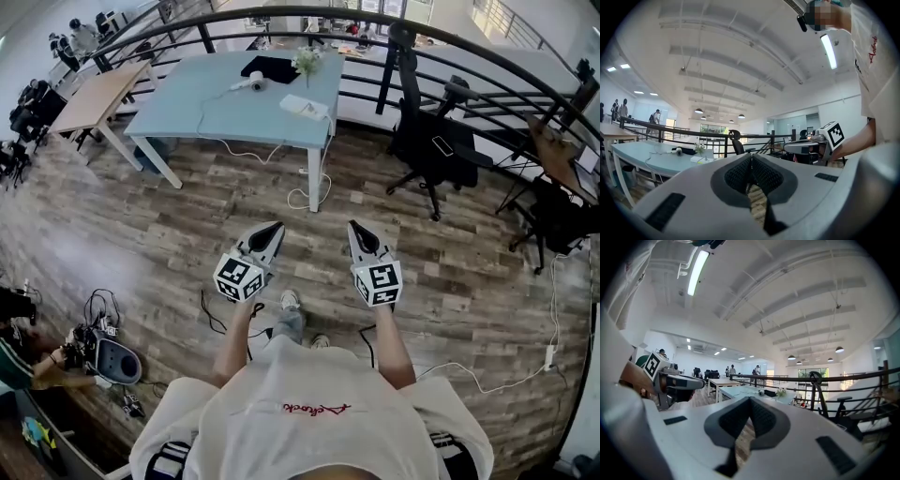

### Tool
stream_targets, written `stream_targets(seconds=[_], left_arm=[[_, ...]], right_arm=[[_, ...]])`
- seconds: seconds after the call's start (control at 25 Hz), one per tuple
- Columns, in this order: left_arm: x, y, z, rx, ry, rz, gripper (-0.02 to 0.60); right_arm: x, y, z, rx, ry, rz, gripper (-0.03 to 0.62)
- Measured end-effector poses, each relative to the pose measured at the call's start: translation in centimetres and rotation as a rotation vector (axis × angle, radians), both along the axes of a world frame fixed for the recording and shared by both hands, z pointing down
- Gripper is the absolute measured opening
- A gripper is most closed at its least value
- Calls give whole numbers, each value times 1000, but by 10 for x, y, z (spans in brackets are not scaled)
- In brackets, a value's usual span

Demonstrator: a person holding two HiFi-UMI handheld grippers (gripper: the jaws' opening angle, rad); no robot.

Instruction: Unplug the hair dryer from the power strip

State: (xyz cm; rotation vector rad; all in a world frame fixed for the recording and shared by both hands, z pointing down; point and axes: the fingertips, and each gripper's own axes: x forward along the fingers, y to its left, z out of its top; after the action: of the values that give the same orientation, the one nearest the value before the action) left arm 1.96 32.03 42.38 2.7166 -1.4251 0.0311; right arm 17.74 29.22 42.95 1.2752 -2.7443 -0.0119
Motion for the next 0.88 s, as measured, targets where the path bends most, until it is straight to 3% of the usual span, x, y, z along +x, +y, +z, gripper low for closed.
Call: stream_targets(seconds=[0.44,0.88], left_arm=[[-28,-83,-4,27,36,39,14],[-101,-159,-15,53,47,52,14]], right_arm=[[-34,-73,-8,27,36,24,17],[-95,-143,-11,26,55,57,18]])
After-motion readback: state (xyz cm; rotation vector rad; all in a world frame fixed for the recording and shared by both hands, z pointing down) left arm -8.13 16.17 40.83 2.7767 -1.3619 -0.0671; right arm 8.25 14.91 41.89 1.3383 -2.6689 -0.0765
